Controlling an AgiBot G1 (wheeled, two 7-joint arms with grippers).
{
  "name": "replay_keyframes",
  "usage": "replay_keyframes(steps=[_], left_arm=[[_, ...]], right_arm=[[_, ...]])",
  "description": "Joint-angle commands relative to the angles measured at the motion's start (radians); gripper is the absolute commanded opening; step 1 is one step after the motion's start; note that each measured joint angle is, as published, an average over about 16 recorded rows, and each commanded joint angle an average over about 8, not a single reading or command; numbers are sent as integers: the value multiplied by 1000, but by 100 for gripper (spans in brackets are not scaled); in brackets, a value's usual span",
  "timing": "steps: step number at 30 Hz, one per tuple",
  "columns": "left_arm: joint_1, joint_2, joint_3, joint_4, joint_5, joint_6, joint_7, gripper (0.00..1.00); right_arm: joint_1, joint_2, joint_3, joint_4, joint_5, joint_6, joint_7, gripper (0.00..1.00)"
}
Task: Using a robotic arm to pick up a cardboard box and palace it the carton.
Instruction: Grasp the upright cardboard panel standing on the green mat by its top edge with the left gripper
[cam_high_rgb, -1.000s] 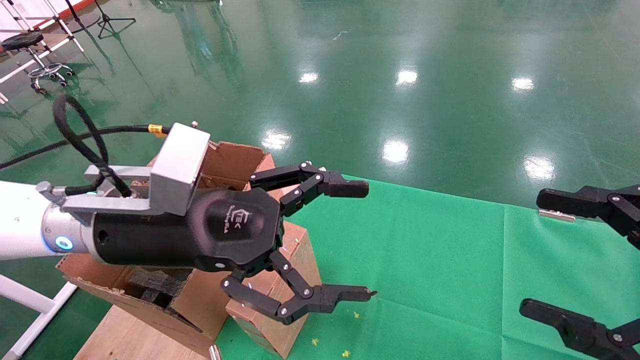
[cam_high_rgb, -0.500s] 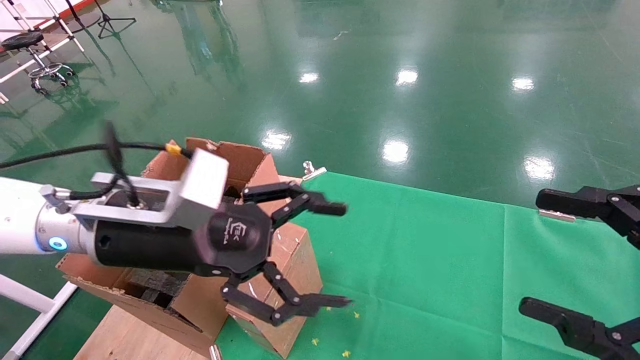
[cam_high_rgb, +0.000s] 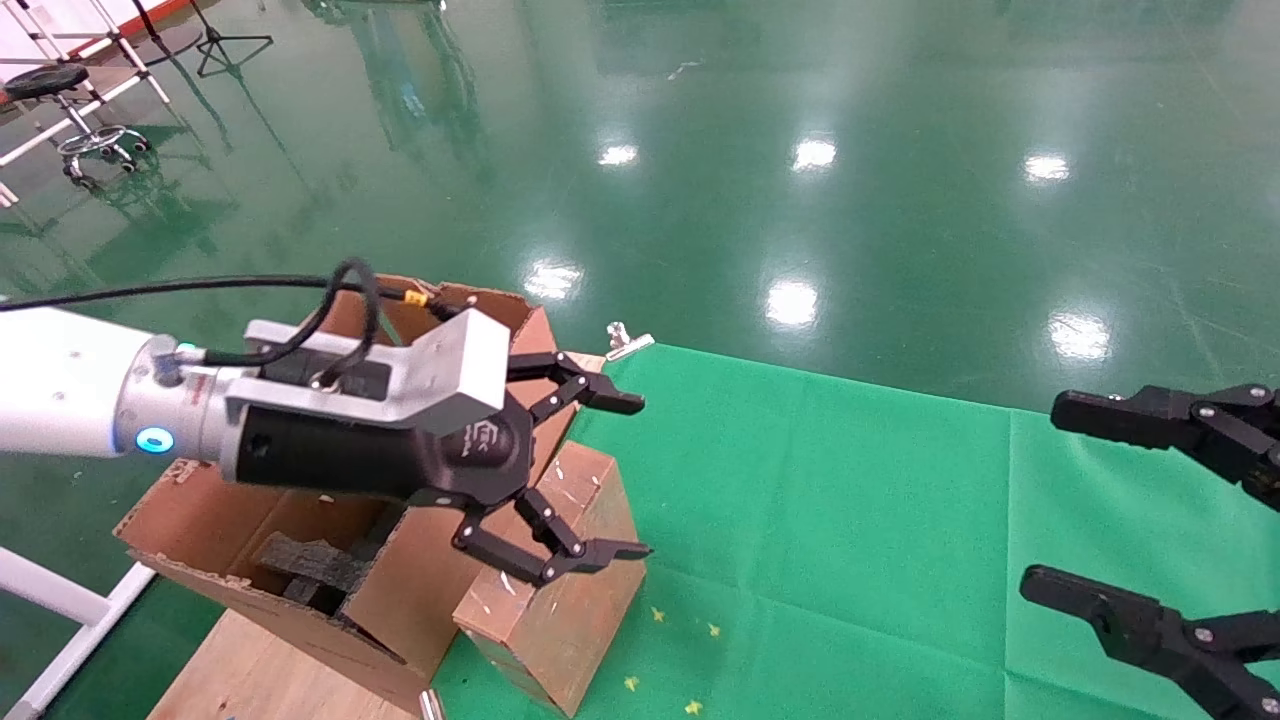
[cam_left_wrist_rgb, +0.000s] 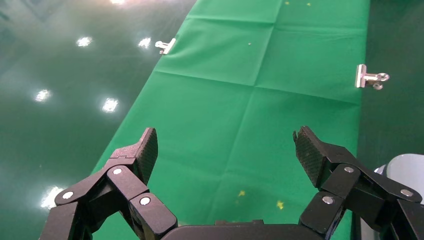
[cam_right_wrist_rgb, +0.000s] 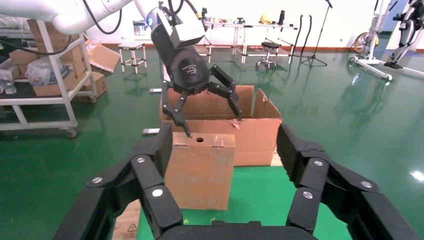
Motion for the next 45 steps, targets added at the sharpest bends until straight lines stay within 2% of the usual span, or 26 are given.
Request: replay_keyframes(steps=[1,4,13,17,20,33,45], left_arm=[[-7,0,4,3,10,3,5,100],[-55,16,43,0,103,1,-111,100],[-259,114,173,-3,415,50,-578,100],[-319,156,224,2,469,84,-742,100],[-350,176,266,2,469,97,-823,100],[-437,202,502,-8,463,93,-954,100],[-445,198,614,-7,432,70,-979,100]], right_arm=[[0,0,0,0,0,0,0,0],[0,0,0,0,0,0,0,0],[0,0,0,0,0,0,0,0],[0,0,0,0,0,0,0,0],[0,0,0,0,0,0,0,0],[0,0,0,0,0,0,0,0],[0,0,0,0,0,0,0,1]])
